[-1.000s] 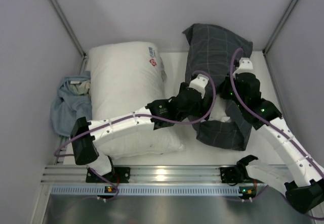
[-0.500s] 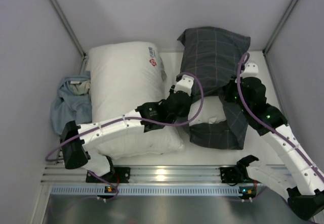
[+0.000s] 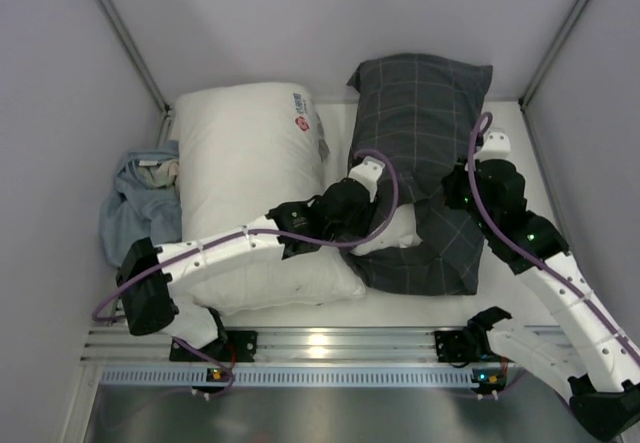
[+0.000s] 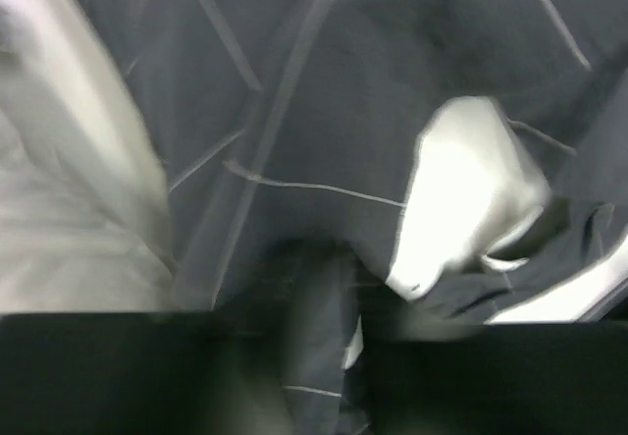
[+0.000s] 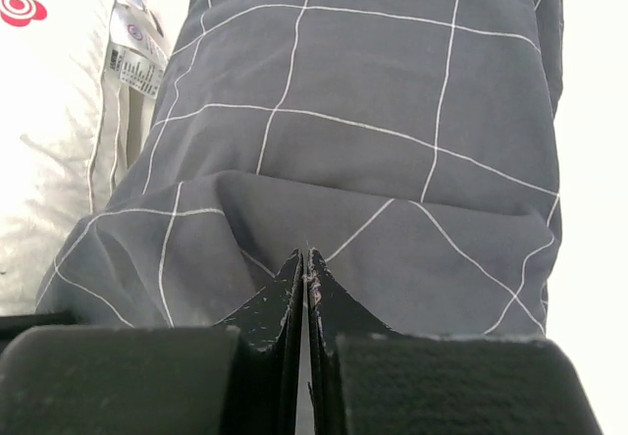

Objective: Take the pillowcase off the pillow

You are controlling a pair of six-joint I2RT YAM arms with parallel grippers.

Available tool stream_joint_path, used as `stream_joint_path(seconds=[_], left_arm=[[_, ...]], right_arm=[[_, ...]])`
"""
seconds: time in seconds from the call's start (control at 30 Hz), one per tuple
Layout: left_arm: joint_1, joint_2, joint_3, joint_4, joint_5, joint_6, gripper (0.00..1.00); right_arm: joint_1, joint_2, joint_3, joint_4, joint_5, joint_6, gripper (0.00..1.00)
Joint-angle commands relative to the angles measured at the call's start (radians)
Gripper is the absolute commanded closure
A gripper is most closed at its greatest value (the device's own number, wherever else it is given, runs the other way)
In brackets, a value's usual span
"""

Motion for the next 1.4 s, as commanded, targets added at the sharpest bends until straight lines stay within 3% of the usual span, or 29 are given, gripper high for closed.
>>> stream_joint_path(seconds=[0.0, 0.07, 0.2, 0.5, 0.67, 0.97, 1.17, 1.23, 1.3, 1.33, 1.37], left_arm=[[-0.005, 0.013, 0.004, 0.090, 0.165, 0.020, 0.54], [-0.036, 0.019, 0.010, 0.090, 0.156, 0.064, 0.01], [-0.105, 0.027, 0.007, 0.089, 0.006, 0.131, 0.01], [-0.087, 0.137, 0.078, 0.080, -0.341, 0.132, 0.01], [-0.014, 0.228, 0.141, 0.066, -0.350, 0.126, 0.01], [0.050, 0.104, 0.030, 0.158, -0.300, 0.143, 0.01], [0.133, 0.015, -0.054, 0.146, -0.223, 0.102, 0.12], [0.157, -0.019, -0.089, 0.147, -0.196, 0.094, 0.24], [0.174, -0.030, -0.100, 0.147, -0.148, 0.091, 0.42], [0.179, -0.027, -0.105, 0.146, -0.130, 0.092, 0.62], [0.187, -0.022, -0.103, 0.140, -0.102, 0.094, 0.75]], right_arm=[[0.000, -0.032, -0.005, -0.014, 0.001, -0.001, 1.00], [0.000, -0.035, -0.011, -0.015, -0.010, -0.002, 1.00], [0.000, -0.047, -0.019, -0.015, -0.035, 0.001, 1.00], [0.000, -0.078, -0.039, -0.015, -0.053, 0.004, 1.00], [0.000, -0.096, -0.042, -0.023, -0.044, 0.001, 1.00], [-0.002, -0.085, -0.045, -0.032, -0.039, -0.004, 1.00], [0.000, -0.081, -0.052, -0.024, -0.056, 0.002, 1.00], [0.000, -0.082, -0.057, -0.024, -0.058, 0.002, 1.00], [0.000, -0.084, -0.060, -0.026, -0.061, 0.004, 1.00], [0.000, -0.085, -0.060, -0.028, -0.067, 0.005, 1.00], [0.000, -0.085, -0.060, -0.031, -0.073, 0.008, 1.00]])
